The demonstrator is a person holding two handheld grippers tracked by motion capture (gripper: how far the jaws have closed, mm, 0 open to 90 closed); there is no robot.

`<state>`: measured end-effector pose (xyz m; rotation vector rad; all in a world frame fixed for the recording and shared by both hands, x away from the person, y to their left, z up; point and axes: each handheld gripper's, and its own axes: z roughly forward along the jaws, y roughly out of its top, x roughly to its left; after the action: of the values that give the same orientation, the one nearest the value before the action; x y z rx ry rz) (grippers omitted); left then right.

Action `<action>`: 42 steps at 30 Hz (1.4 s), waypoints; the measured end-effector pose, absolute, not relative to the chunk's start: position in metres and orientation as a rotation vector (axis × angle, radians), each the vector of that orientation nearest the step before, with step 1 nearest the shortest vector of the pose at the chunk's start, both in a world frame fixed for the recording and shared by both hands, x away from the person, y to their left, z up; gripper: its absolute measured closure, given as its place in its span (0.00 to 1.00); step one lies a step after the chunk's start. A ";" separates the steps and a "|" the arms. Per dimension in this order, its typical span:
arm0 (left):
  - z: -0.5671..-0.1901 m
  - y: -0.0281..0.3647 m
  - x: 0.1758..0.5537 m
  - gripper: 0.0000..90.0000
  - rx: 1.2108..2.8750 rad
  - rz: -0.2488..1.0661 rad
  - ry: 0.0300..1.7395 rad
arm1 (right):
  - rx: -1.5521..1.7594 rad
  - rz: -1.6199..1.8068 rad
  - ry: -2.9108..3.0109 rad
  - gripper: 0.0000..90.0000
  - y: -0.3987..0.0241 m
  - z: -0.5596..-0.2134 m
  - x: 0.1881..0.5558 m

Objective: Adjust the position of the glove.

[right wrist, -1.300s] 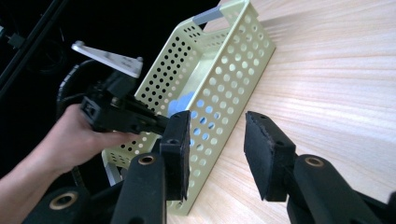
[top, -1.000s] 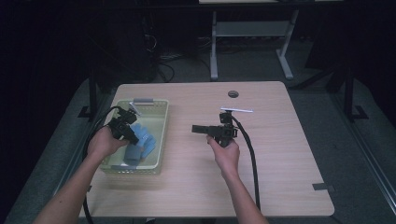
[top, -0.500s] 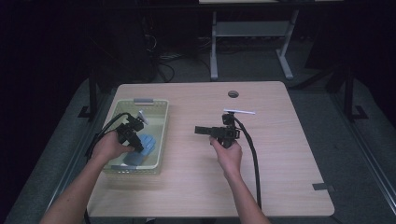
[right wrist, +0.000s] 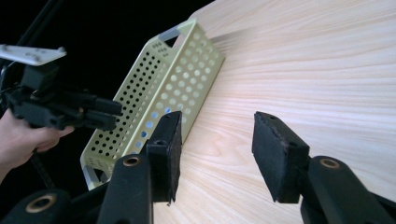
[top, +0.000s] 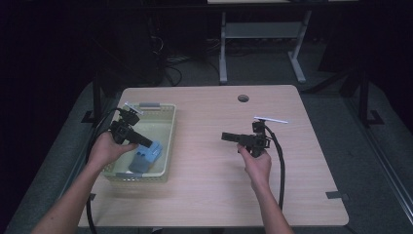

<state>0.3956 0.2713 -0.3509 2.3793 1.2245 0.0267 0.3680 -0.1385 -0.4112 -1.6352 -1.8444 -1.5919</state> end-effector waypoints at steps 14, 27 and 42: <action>-0.341 0.232 0.385 0.49 2.233 -0.070 1.082 | -1.703 -1.622 -1.826 0.50 -0.183 -0.410 0.356; -0.341 0.198 0.381 0.43 2.168 -0.127 1.012 | -1.763 -1.652 -1.793 0.46 -0.222 -0.413 0.342; -0.357 0.166 0.376 0.37 2.140 -0.170 0.967 | -1.826 -1.612 -1.814 0.42 -0.251 -0.422 0.329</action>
<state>0.3760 0.1656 -0.3567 2.1399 0.9669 -0.1703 0.3289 -0.2508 -0.4220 -1.8256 -1.8143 -1.6123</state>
